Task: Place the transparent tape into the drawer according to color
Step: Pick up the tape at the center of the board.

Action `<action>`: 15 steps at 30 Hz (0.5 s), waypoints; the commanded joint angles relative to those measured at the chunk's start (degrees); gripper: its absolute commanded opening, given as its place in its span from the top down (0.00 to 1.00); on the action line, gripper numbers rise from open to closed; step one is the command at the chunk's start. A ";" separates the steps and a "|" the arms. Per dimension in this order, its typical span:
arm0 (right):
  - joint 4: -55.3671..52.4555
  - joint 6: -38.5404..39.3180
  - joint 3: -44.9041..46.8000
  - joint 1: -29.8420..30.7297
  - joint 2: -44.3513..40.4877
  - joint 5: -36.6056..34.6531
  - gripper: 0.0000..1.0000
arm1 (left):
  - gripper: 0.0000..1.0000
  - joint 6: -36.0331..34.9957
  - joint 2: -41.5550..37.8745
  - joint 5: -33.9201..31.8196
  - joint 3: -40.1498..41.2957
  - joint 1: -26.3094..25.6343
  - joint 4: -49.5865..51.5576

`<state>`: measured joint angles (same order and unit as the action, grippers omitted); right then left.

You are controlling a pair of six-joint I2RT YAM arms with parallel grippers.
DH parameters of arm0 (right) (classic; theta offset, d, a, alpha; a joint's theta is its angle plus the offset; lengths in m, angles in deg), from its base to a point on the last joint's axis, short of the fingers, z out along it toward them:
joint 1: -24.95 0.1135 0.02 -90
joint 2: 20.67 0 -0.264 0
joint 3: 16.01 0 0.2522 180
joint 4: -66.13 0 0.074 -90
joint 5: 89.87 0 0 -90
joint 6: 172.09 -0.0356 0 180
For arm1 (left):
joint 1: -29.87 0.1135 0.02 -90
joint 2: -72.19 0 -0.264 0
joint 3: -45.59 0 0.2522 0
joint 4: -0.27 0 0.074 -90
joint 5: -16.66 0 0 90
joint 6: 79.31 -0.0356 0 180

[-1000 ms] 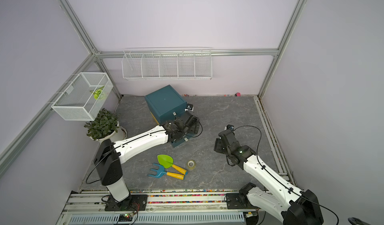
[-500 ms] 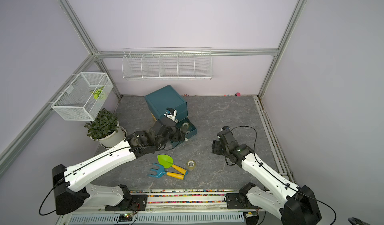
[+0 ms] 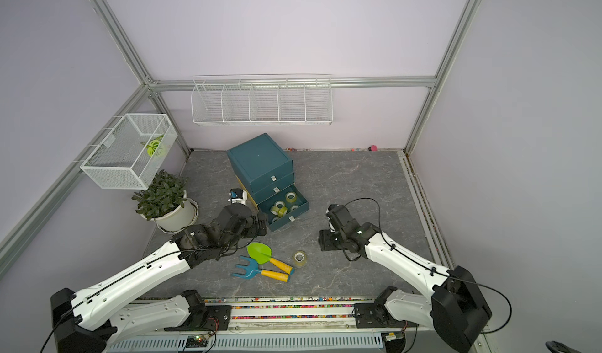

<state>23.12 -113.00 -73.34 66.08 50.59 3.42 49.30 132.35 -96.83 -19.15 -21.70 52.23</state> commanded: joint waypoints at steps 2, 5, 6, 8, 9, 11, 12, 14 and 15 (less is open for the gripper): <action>-2.26 6.41 -3.99 6.07 6.24 2.18 0.37 | 0.00 3.96 -3.05 0.51 2.72 0.33 1.71; -3.50 9.44 -6.55 10.82 10.29 0.83 0.36 | 0.00 4.27 -4.48 -0.44 3.67 0.59 2.44; -4.14 10.13 -7.42 12.09 11.52 -0.06 0.36 | 0.00 4.47 -4.66 -0.71 3.74 0.66 2.79; -4.91 11.34 -8.96 14.52 13.73 -1.61 0.36 | 0.00 4.46 -5.12 -0.99 3.78 0.77 3.44; -5.10 11.69 -9.44 15.33 14.38 -2.22 0.36 | 0.00 4.50 -5.22 -1.14 3.75 0.77 3.68; -5.63 12.07 -10.13 16.30 15.80 -3.53 0.35 | 0.00 4.35 -5.52 -1.30 3.76 0.83 3.81; -5.72 12.26 -10.30 16.52 16.41 -4.00 0.35 | 0.00 4.31 -5.49 -1.53 3.68 0.79 3.90; -5.55 12.46 -10.43 16.81 17.28 -4.08 0.34 | 0.00 4.35 -5.48 -1.54 3.64 0.95 3.91; -5.36 12.52 -10.63 17.06 17.69 -4.08 0.33 | 0.00 4.24 -5.37 -1.55 3.56 0.95 3.80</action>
<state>19.47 -102.29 -82.85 82.67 67.16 1.37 53.15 127.45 -97.46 -15.83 -21.11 55.14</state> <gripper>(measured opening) 0.663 0.997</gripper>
